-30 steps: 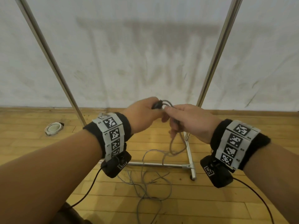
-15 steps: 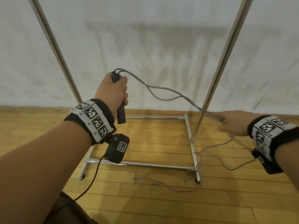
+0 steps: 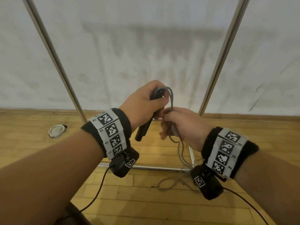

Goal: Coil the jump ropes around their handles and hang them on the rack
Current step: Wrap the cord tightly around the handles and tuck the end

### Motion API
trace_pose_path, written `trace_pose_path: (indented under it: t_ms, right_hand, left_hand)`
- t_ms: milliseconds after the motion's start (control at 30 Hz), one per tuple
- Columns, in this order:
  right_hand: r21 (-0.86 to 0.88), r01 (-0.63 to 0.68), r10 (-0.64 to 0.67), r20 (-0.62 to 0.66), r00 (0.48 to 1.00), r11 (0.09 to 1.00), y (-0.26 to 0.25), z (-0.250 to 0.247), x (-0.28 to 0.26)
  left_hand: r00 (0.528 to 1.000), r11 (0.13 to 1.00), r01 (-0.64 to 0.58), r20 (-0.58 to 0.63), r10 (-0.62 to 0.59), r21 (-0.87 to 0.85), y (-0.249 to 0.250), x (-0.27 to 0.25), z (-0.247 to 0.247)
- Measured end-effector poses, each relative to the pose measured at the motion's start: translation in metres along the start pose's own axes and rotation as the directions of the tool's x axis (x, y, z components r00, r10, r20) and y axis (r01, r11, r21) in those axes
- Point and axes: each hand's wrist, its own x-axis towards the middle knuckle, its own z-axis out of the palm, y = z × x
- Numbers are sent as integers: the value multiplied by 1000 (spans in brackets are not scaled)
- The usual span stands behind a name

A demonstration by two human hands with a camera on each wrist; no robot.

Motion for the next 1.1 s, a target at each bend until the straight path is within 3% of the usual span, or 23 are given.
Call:
trace_pose_path:
  t_ms: [100,267,400,533,667,767,800,867,933,1000,1100]
  right_hand:
    - [86,-93,100,-79,992,992,5,12,4]
    - [273,-231,216,84,973,934,5,25,4]
    - [321,-221,205,83,975,921,4,29,2]
    - [404,-118,153,-54,987,907,4,33,3]
    - [253,-29,79,-189,979,967,1,19,6]
    - [-211,21,-82,-288,954,977,-1,-7,10]
    - [-414,26,-155,-282,947,910,-1,-16,11]
    - [-689,43,-252,-206,946,724,1,-32,12]
    - [-790,57,-253,-126,959,610,4,-38,12]
    - [-813,73,-232,-78,970,578,6,-32,10]
    - [-784,113,-216,-27,976,610,7,-13,9]
  left_hand:
    - [993,999,-9,-120,4,-38,0,5,2]
    - [959,991,-16,-283,-23,-137,-2,11,10]
    - [917,959,-8,-384,-106,-284,1,16,13]
    - [904,901,19,-377,-200,-433,4,21,12]
    - [969,922,-2,-230,-95,-388,1,20,-9]
    - [986,991,32,-156,-52,-130,-6,12,-36]
    - [989,997,59,-135,-52,51,-8,9,-45]
    - [995,888,104,-41,-96,447,-12,2,-56]
    - [974,709,86,91,-209,700,-10,-3,-54]
    - [935,579,22,188,-301,815,-7,-8,-39]
    - [920,514,-53,242,-309,856,-6,-13,-13]
